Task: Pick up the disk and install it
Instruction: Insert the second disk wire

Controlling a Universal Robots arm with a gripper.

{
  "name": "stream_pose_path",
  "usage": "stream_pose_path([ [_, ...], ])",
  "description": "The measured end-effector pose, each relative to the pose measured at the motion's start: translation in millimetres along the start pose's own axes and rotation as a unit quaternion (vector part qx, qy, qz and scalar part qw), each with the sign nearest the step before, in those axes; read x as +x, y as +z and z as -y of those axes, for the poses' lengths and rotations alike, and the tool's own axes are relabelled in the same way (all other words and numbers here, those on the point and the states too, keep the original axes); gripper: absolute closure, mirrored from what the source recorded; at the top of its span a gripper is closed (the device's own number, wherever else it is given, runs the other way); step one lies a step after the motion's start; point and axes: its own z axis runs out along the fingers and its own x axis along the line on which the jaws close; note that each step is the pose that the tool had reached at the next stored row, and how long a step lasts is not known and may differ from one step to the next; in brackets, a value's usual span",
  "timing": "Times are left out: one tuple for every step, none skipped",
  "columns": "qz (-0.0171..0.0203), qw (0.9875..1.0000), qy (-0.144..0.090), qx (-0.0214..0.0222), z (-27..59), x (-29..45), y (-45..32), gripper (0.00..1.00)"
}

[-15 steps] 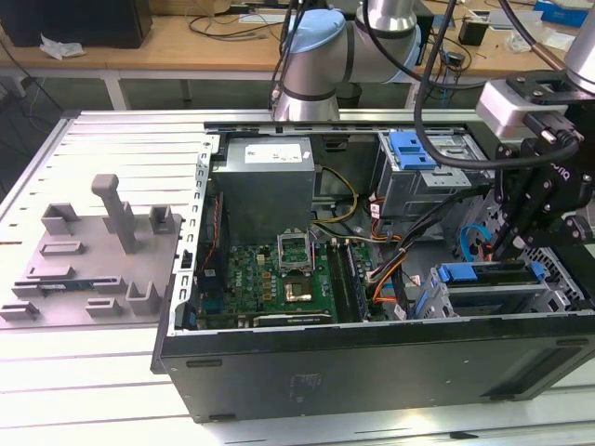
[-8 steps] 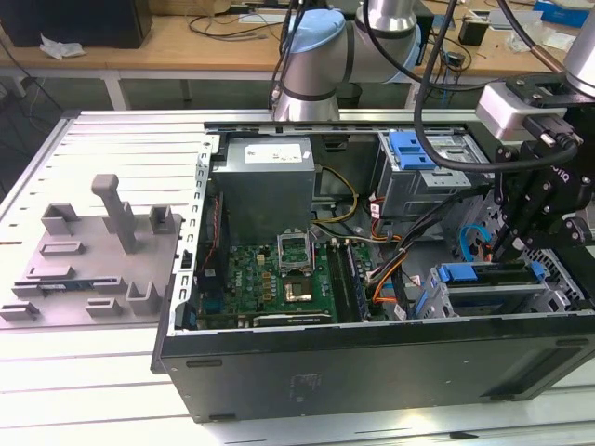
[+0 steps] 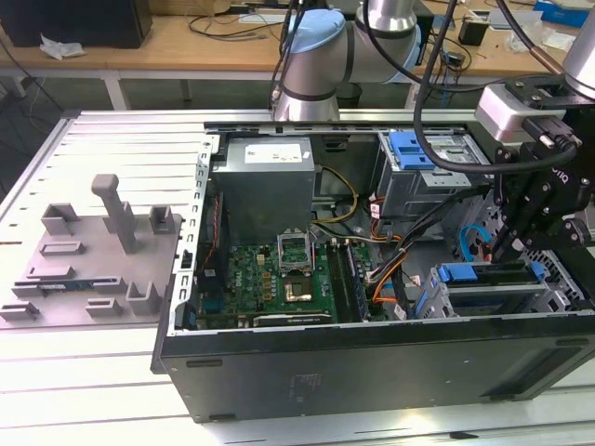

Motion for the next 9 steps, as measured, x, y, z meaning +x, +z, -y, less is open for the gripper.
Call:
stream_pose_path([
  [0.0,1.0,0.0,0.0,0.0,0.0,0.4,0.84],
  [0.0,1.0,0.0,0.0,0.0,0.0,0.6,0.84],
  [0.0,1.0,0.0,0.0,0.1,0.1,0.8,0.84],
  [0.0,1.0,0.0,0.0,0.1,0.1,1.0,0.84],
  [0.0,1.0,0.0,0.0,0.1,0.1,1.1,0.84],
  [0.0,1.0,0.0,0.0,0.1,0.2,1.2,0.84],
  [0.0,1.0,0.0,0.0,0.1,0.2,1.5,0.84],
  [0.0001,1.0,0.0,0.0,0.1,0.2,2.0,0.84],
  [0.0,1.0,0.0,0.0,0.1,0.2,2.9,0.84],
])
